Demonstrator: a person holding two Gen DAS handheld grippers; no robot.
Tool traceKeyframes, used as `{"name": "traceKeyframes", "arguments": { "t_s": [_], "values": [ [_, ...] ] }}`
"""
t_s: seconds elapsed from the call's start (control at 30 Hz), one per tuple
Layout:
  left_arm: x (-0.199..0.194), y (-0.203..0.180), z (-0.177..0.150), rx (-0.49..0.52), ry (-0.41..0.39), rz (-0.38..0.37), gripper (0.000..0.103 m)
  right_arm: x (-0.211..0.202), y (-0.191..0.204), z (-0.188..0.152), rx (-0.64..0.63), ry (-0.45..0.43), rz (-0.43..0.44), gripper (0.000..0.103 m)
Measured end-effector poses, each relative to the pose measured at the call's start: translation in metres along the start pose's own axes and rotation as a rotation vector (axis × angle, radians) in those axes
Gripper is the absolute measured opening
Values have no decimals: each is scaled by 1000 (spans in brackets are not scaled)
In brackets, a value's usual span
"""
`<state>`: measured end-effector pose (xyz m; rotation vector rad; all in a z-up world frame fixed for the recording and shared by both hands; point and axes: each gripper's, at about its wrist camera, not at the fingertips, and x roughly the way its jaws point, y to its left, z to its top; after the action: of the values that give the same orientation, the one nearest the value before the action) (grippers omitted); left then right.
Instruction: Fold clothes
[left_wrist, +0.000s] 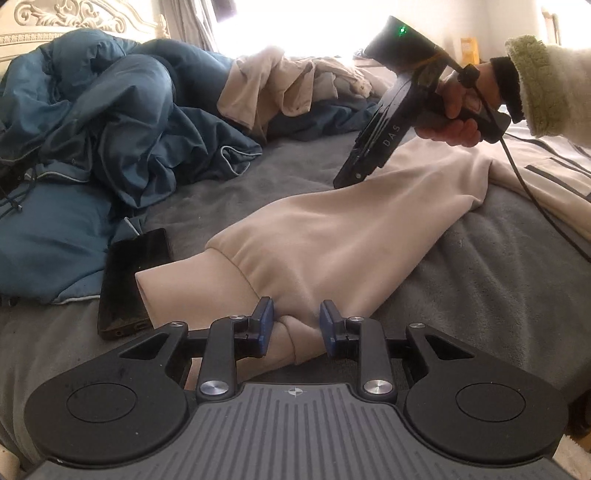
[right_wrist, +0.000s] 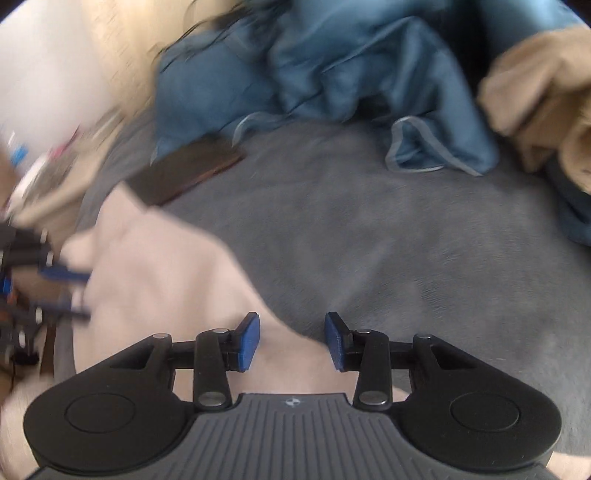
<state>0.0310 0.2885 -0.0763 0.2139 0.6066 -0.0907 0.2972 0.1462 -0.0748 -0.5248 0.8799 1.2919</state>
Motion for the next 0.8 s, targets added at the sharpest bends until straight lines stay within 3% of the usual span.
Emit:
{"name": "traceKeyframes", "arguments": {
  "t_s": [0.2,0.37,0.4,0.43,0.5,0.6,0.8],
  "values": [
    [-4,3,-7,-11,-9,-6,27,-3,2,3,-78,60,41,44],
    [-3,-1,-7,7,-23,16,28,4,17,7,-138,123,-3,44],
    [-3,-2,-8,10,-27,23,28,5,23,9,-148,125,-25,36],
    [-3,-3,-8,14,-32,29,28,6,32,10,-175,119,-54,20],
    [-3,-5,-9,22,-41,45,29,5,54,8,-269,107,-126,6],
    [-5,-8,-8,27,-51,72,29,-1,67,4,-324,76,-191,5],
    [-5,-9,-4,53,-70,129,30,-15,61,13,-306,-60,-317,5]
  ]
}}
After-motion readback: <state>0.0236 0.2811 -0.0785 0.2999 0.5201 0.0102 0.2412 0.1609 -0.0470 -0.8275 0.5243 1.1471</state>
